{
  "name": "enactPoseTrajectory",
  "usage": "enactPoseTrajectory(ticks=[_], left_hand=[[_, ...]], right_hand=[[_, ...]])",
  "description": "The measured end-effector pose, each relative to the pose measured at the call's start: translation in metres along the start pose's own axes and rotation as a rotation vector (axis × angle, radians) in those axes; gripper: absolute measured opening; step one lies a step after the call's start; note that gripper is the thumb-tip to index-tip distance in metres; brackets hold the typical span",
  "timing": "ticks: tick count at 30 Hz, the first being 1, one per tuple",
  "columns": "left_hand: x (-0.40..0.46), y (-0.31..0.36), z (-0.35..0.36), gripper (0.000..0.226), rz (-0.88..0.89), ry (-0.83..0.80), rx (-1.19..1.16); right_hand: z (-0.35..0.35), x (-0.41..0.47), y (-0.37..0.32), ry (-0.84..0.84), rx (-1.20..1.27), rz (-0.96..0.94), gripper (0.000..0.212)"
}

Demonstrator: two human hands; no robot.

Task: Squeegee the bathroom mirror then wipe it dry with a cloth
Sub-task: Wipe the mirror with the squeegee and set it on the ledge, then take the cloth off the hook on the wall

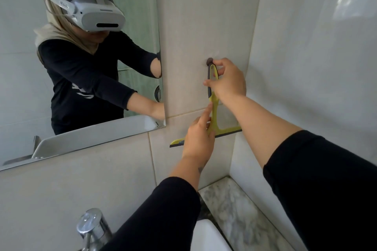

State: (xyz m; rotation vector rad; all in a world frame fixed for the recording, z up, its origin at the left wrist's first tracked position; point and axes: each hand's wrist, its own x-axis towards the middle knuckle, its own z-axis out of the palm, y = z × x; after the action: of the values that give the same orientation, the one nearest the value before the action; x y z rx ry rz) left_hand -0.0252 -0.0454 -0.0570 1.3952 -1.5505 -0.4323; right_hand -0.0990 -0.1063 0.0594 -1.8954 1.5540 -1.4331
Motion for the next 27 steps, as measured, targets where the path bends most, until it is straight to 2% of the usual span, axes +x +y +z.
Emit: enactPoseTrajectory(ticks=[3, 5, 7, 9, 12, 14, 18, 21, 27], left_hand=[[0.002, 0.001, -0.006, 0.079, -0.023, -0.085, 0.04], [0.0, 0.005, -0.014, 0.079, -0.043, -0.131, 0.097], [-0.003, 0.011, -0.027, 0.072, -0.06, -0.137, 0.152], [-0.008, 0.016, -0.045, 0.064, -0.065, -0.116, 0.192], [-0.02, 0.024, -0.079, 0.048, -0.083, -0.127, 0.258], [-0.034, 0.03, -0.107, 0.037, -0.118, -0.197, 0.306], [-0.075, 0.035, -0.17, 0.031, -0.227, -0.265, 0.41], [-0.107, 0.03, -0.224, 0.03, -0.297, -0.212, 0.468], [-0.179, 0.019, -0.349, 0.028, -0.449, 0.056, 0.529]], right_hand=[[0.0, 0.0, -0.001, -0.053, -0.017, -0.008, 0.051], [-0.001, -0.004, -0.003, -0.104, -0.08, -0.015, 0.063], [-0.003, -0.011, -0.007, -0.137, -0.149, -0.007, 0.074], [-0.005, -0.022, -0.014, -0.154, -0.178, 0.012, 0.076], [-0.004, -0.041, -0.031, -0.266, -0.231, -0.018, 0.062], [-0.001, -0.058, -0.049, -0.38, -0.281, -0.072, 0.049], [0.007, -0.1, -0.098, -0.609, -0.301, -0.194, 0.048], [0.022, -0.133, -0.135, -0.715, -0.239, -0.259, 0.048], [0.072, -0.199, -0.232, -0.864, -0.101, -0.41, 0.045]])
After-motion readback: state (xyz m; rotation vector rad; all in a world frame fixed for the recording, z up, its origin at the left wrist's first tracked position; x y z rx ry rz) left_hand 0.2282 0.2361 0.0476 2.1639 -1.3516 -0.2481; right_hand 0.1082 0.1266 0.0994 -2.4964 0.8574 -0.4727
